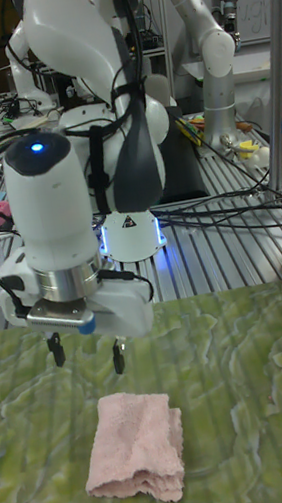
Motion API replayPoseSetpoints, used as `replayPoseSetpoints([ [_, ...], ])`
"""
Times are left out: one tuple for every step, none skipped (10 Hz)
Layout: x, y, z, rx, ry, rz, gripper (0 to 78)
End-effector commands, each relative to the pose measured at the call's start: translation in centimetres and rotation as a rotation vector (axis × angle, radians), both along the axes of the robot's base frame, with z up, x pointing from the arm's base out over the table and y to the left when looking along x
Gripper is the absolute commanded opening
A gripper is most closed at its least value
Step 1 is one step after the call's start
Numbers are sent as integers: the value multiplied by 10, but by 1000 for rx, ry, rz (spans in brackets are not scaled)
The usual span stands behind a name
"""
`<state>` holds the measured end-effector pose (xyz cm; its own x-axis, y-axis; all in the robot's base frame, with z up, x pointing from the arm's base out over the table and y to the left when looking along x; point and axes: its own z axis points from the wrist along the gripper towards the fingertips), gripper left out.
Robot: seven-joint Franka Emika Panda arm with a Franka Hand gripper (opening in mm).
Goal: Clean the table with a cloth
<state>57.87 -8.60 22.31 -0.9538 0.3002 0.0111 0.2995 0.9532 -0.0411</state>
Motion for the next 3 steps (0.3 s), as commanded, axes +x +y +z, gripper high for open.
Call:
replayPoseSetpoints([
  [2, -11, 14, 3, 6, 35, 774],
  [1, -12, 15, 1, 5, 33, 774],
  [1, -12, 15, 0, 6, 31, 774],
])
